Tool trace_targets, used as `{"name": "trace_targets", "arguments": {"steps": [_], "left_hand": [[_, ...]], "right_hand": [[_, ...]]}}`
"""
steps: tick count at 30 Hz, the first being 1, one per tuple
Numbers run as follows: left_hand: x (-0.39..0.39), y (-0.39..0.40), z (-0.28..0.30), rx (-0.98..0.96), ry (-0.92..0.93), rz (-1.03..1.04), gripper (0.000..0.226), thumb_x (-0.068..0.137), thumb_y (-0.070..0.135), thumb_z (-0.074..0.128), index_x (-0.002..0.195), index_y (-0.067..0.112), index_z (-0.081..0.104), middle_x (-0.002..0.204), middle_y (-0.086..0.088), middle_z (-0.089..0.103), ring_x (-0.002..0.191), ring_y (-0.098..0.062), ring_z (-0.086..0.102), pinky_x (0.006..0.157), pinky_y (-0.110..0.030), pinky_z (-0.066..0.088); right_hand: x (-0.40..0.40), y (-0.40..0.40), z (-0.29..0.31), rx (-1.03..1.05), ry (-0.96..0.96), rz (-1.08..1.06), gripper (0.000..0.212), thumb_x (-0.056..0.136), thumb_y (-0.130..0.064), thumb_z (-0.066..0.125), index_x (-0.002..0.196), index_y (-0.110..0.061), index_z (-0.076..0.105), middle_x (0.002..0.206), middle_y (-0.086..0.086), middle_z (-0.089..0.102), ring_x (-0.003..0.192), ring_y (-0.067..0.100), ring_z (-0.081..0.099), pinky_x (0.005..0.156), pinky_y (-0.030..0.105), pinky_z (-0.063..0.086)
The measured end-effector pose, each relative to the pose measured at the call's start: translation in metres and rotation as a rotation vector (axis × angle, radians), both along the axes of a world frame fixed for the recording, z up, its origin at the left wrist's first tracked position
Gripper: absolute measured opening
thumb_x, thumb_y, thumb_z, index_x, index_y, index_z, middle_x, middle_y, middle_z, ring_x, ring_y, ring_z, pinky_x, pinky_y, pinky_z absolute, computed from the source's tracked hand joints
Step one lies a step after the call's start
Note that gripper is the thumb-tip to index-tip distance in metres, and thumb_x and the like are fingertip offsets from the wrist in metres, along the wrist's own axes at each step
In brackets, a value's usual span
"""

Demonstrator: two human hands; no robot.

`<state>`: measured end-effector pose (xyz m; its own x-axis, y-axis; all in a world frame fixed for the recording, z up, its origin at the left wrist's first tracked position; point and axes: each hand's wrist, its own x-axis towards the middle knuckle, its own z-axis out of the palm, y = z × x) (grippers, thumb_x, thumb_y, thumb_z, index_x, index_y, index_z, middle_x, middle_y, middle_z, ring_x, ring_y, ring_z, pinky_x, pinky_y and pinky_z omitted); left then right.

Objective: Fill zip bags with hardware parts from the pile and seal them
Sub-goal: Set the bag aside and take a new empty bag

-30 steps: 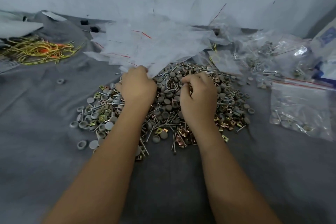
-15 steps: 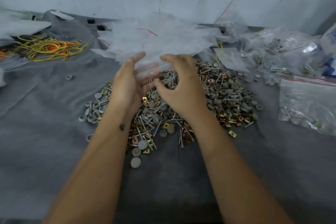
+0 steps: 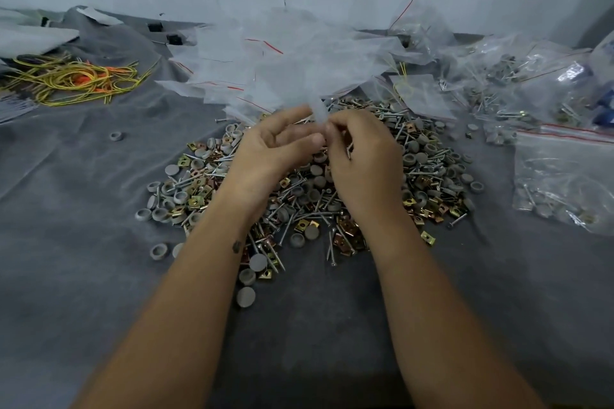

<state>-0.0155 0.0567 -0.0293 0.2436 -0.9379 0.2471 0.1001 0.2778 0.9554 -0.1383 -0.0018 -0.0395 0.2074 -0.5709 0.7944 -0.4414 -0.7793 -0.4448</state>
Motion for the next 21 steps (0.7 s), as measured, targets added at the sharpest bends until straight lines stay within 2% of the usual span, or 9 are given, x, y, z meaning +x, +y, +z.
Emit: {"name": "trace_targets", "arguments": {"steps": [3, 6, 9, 12, 15, 18, 21], "left_hand": [[-0.005, 0.002, 0.0, -0.021, -0.096, 0.095, 0.043, 0.076, 0.007, 0.075, 0.119, 0.006, 0.065, 0.098, -0.006, 0.074, 0.089, -0.014, 0.07, 0.086, -0.027, 0.056], [-0.004, 0.002, -0.002, -0.032, -0.158, 0.175, 0.032, 0.082, 0.009, 0.074, 0.113, 0.004, 0.069, 0.093, -0.011, 0.074, 0.081, -0.015, 0.069, 0.078, -0.024, 0.056], [-0.002, -0.002, -0.003, -0.058, -0.194, 0.238, 0.012, 0.088, 0.003, 0.068, 0.098, 0.008, 0.071, 0.076, 0.0, 0.07, 0.067, -0.006, 0.063, 0.066, -0.018, 0.052], [-0.006, -0.003, -0.009, -0.087, -0.36, 0.354, 0.023, 0.089, 0.003, 0.066, 0.085, 0.026, 0.067, 0.071, 0.008, 0.065, 0.064, 0.0, 0.059, 0.062, -0.015, 0.049], [-0.01, -0.001, -0.011, -0.175, -0.54, 0.504, 0.025, 0.084, 0.009, 0.064, 0.079, 0.033, 0.059, 0.069, 0.013, 0.056, 0.064, 0.002, 0.051, 0.063, -0.015, 0.045], [-0.013, 0.001, -0.011, -0.354, -0.761, 0.695, 0.012, 0.08, 0.005, 0.062, 0.084, 0.017, 0.062, 0.073, 0.006, 0.058, 0.068, -0.006, 0.052, 0.065, -0.023, 0.045], [-0.014, 0.002, -0.013, -0.501, -0.916, 0.771, 0.011, 0.083, 0.004, 0.061, 0.093, 0.005, 0.063, 0.081, -0.006, 0.061, 0.073, -0.017, 0.054, 0.067, -0.032, 0.046]], "right_hand": [[0.0, 0.003, 0.004, 0.331, -0.209, 0.194, 0.007, 0.09, -0.011, 0.063, 0.09, -0.016, 0.068, 0.083, -0.006, 0.068, 0.078, 0.007, 0.063, 0.068, 0.018, 0.049], [0.0, 0.004, 0.009, 0.6, -0.389, 0.417, 0.016, 0.083, -0.002, 0.07, 0.088, -0.017, 0.067, 0.08, -0.001, 0.071, 0.072, 0.006, 0.067, 0.062, 0.017, 0.051], [0.002, 0.006, 0.009, 0.595, -0.338, 0.433, 0.027, 0.079, 0.003, 0.07, 0.091, -0.02, 0.061, 0.08, 0.006, 0.067, 0.067, 0.007, 0.064, 0.059, 0.017, 0.05], [0.005, 0.007, 0.006, 0.552, -0.26, 0.363, 0.02, 0.081, 0.001, 0.067, 0.085, -0.017, 0.058, 0.075, 0.008, 0.06, 0.065, 0.018, 0.058, 0.057, 0.027, 0.051], [0.005, 0.007, 0.007, 0.631, -0.421, 0.301, 0.013, 0.083, -0.007, 0.059, 0.074, -0.015, 0.055, 0.068, -0.001, 0.053, 0.062, 0.011, 0.048, 0.058, 0.027, 0.044], [0.002, 0.008, 0.01, 0.722, -0.69, 0.25, 0.008, 0.076, -0.017, 0.057, 0.072, -0.018, 0.051, 0.064, -0.002, 0.052, 0.056, 0.017, 0.051, 0.051, 0.028, 0.044], [0.003, 0.01, 0.008, 0.586, -0.619, 0.189, 0.012, 0.083, -0.015, 0.055, 0.077, -0.022, 0.048, 0.072, 0.004, 0.052, 0.06, 0.028, 0.053, 0.053, 0.038, 0.046]]}}
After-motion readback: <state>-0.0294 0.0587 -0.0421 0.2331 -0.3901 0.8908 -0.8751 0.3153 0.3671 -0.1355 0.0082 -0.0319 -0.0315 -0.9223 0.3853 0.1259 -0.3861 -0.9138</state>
